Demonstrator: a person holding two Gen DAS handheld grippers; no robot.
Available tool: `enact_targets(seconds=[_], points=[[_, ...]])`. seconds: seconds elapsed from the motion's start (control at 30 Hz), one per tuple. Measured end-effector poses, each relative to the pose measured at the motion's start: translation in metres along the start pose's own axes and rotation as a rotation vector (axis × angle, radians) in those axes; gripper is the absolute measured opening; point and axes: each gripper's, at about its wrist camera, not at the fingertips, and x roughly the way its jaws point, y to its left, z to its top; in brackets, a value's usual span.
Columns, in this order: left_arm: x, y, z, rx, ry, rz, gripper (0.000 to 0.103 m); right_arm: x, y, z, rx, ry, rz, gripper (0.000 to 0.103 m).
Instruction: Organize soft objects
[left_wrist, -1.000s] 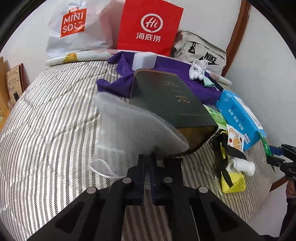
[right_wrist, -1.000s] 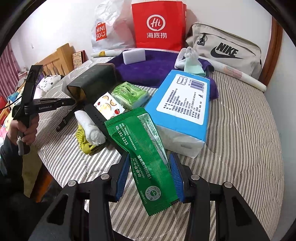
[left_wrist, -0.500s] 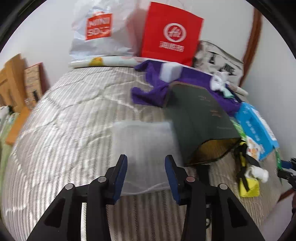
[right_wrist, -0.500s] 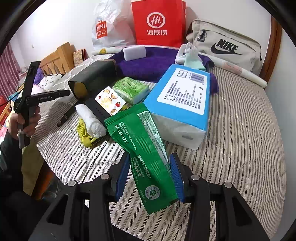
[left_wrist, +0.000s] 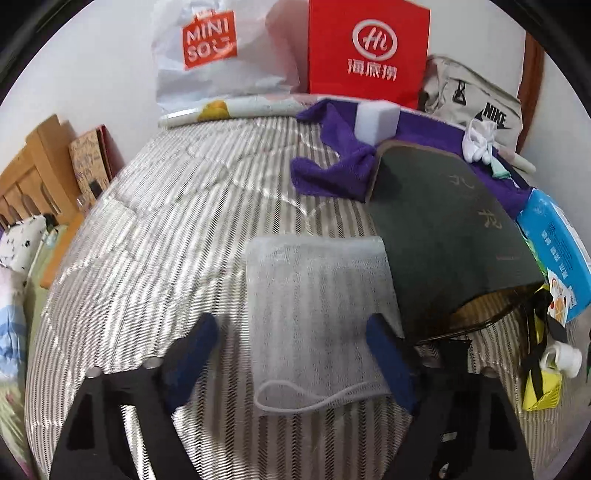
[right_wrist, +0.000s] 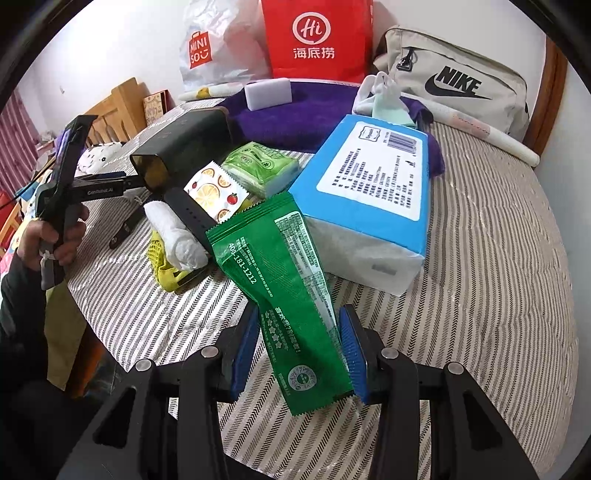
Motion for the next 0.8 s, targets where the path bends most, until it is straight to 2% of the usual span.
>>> enact_targets(seconds=[0.07,0.1,0.17,0.23,0.27,0.3,0.5,0.67,0.8], points=[[0.0,-0.003,0.0,0.003,0.001,0.002,0.085,0.001,0.001,-0.001,-0.002,0.003,0.002,0.044],[-0.001,-0.004,-0.001,0.002,-0.003,-0.001,0.08,0.001,0.001,-0.002,-0.002,0.005,0.003,0.044],[-0.005,-0.009,-0.004,0.02,-0.028,-0.024,0.062,0.002,0.001,-0.004,0.002,0.007,0.004,0.044],[-0.01,-0.015,-0.007,0.045,-0.04,-0.05,0.03,0.002,0.0,-0.006,0.008,0.008,0.008,0.044],[-0.012,-0.019,-0.008,0.056,-0.041,-0.061,0.022,0.003,0.0,-0.006,0.008,0.007,0.009,0.044],[-0.012,-0.022,-0.008,0.066,-0.04,-0.081,0.008,0.002,0.0,-0.007,0.007,0.005,0.009,0.044],[-0.023,-0.016,-0.013,0.008,-0.032,-0.126,0.005,-0.004,0.0,-0.012,0.011,-0.017,0.017,0.044],[-0.049,-0.007,-0.022,-0.018,-0.064,-0.113,0.005,-0.013,0.0,-0.015,0.013,-0.043,0.02,0.043],[-0.077,0.0,-0.028,-0.046,-0.098,-0.156,0.005,-0.02,-0.002,-0.018,0.024,-0.061,0.021,0.043]])
